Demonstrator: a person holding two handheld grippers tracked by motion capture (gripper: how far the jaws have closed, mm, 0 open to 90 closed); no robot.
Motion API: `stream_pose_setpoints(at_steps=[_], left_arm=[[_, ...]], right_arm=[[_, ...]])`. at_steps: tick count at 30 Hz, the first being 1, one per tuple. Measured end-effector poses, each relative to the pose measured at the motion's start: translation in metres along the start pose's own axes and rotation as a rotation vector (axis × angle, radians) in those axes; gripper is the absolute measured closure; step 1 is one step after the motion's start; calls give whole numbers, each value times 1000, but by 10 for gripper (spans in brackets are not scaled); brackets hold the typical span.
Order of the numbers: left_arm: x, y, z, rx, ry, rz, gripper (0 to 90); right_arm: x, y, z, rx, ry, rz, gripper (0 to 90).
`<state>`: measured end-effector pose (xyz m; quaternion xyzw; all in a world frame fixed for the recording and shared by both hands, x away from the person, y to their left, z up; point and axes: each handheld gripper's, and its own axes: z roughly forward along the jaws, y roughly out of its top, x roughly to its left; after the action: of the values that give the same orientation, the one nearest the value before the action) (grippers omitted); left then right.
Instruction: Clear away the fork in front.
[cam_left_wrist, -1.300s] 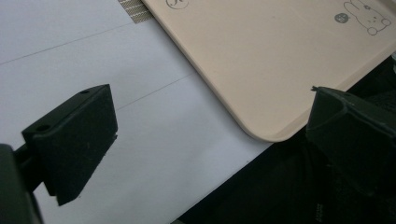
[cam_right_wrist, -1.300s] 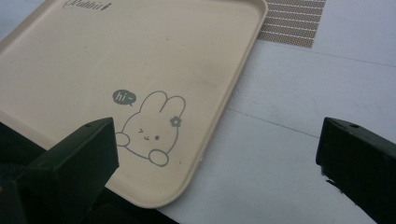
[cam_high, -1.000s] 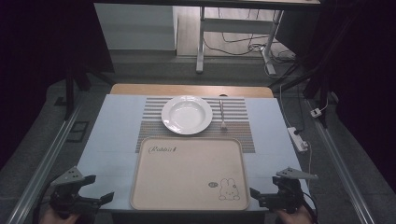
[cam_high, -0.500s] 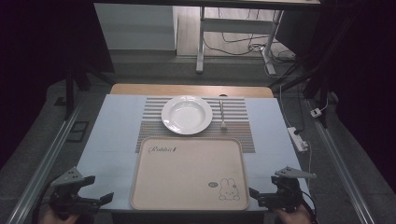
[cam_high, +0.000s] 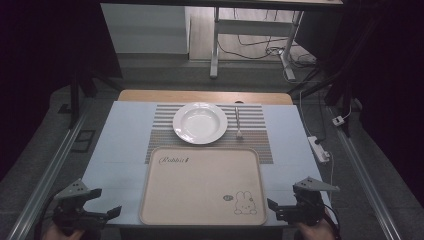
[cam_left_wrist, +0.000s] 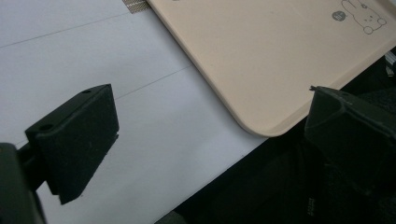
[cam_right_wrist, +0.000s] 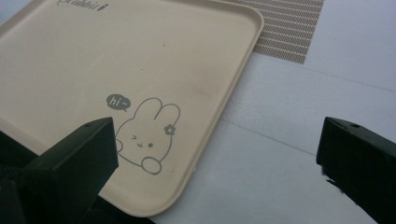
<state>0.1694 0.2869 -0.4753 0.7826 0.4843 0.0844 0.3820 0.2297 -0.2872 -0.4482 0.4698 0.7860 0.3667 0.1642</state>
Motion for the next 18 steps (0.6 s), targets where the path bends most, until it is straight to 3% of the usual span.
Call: stream_pose_setpoints(at_steps=[18], left_arm=[[1, 0, 0, 4, 0, -13, 34]], right_arm=[[7, 14, 13, -29, 33, -93, 0]])
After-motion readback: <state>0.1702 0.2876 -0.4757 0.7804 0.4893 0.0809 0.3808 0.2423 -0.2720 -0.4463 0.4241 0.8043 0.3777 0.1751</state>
